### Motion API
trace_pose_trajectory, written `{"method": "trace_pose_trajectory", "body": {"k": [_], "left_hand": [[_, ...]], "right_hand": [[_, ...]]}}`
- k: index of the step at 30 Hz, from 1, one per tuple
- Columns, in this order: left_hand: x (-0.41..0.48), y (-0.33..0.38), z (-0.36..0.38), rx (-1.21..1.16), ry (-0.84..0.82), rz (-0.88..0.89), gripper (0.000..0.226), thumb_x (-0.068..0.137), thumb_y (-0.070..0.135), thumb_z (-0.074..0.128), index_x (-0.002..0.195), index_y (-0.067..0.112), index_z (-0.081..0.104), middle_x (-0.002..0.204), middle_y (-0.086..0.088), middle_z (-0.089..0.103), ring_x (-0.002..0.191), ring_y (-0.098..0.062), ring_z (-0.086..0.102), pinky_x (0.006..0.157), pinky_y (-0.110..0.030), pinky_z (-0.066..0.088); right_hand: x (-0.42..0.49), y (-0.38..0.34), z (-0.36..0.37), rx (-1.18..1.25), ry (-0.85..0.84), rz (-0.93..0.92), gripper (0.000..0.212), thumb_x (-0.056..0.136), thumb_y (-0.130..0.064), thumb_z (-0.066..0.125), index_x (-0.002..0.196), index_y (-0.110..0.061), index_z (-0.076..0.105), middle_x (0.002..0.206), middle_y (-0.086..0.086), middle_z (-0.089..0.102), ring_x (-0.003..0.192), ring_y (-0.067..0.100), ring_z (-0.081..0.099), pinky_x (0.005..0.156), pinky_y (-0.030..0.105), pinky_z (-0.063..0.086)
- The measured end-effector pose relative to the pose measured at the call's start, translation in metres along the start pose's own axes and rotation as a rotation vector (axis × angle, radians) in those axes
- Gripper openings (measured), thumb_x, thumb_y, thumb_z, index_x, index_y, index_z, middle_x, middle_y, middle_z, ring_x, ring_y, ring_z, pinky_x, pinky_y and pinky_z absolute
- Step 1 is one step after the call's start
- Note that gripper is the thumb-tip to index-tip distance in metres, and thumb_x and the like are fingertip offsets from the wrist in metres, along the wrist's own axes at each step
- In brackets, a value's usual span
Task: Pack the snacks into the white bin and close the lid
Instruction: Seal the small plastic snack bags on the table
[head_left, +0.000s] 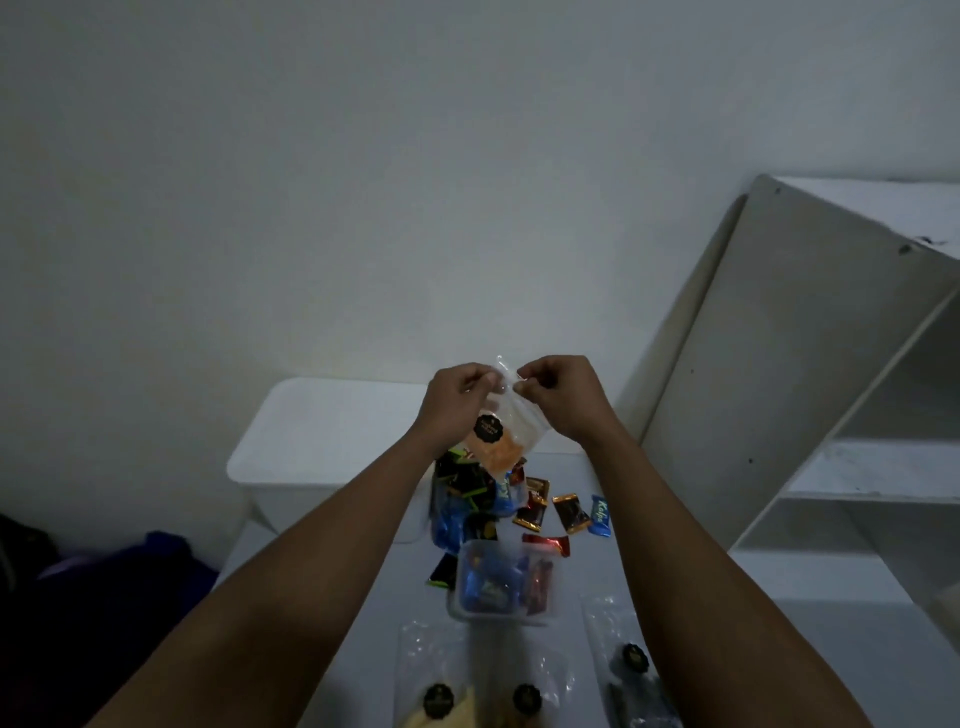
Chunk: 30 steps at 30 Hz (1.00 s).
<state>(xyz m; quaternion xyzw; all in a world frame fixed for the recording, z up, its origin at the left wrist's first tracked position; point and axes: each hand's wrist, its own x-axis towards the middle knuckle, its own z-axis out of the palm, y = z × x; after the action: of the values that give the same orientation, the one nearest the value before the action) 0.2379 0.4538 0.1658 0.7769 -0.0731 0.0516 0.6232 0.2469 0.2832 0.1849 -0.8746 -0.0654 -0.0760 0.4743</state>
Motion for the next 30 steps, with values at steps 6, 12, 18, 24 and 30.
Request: {"method": "trace_pose_trajectory", "body": {"k": [6,12,18,24,30], "left_hand": [[-0.011,0.014,-0.026,-0.019,0.007,0.034,0.010,0.098,0.021,0.058,0.102,0.012,0.063,0.097,-0.010,0.073,0.073,-0.025,0.073,0.051,-0.010,0.044],[-0.014,0.028,-0.035,-0.064,-0.014,0.076,0.007,0.097,0.018,0.060,0.094,0.016,0.066,0.097,-0.007,0.072,0.075,-0.019,0.072,0.059,-0.014,0.045],[-0.015,0.044,-0.036,-0.089,-0.059,0.114,0.020,0.099,0.021,0.057,0.108,0.015,0.074,0.102,0.001,0.075,0.078,-0.018,0.074,0.062,-0.014,0.049],[-0.013,0.053,-0.034,-0.098,0.013,0.182,0.015,0.096,0.020,0.062,0.101,0.014,0.074,0.095,-0.001,0.074,0.074,-0.020,0.074,0.070,-0.021,0.052],[-0.012,0.058,-0.031,-0.051,0.049,0.192,0.015,0.098,0.024,0.059,0.099,0.012,0.069,0.101,0.003,0.071,0.077,-0.013,0.072,0.065,-0.019,0.046]], "right_hand": [[-0.009,-0.034,-0.003,-0.105,-0.007,-0.069,0.018,0.082,-0.022,0.080,0.093,-0.009,0.074,0.083,0.006,0.072,0.075,0.015,0.065,0.060,0.015,0.045],[-0.012,-0.053,-0.009,-0.186,-0.066,-0.136,0.014,0.090,-0.024,0.071,0.094,-0.013,0.077,0.087,0.011,0.074,0.084,0.029,0.068,0.073,0.040,0.055],[-0.016,-0.068,-0.016,-0.153,-0.015,-0.155,0.019,0.086,-0.031,0.075,0.081,-0.013,0.073,0.073,-0.001,0.068,0.061,0.008,0.057,0.058,0.024,0.043],[-0.015,-0.079,-0.015,-0.138,0.021,-0.178,0.011,0.092,-0.028,0.068,0.085,-0.020,0.071,0.081,-0.007,0.067,0.070,0.007,0.059,0.067,0.025,0.043],[-0.014,-0.080,-0.010,-0.191,0.043,-0.160,0.018,0.092,-0.039,0.063,0.075,-0.033,0.065,0.077,-0.014,0.065,0.078,0.012,0.061,0.086,0.053,0.052]]}}
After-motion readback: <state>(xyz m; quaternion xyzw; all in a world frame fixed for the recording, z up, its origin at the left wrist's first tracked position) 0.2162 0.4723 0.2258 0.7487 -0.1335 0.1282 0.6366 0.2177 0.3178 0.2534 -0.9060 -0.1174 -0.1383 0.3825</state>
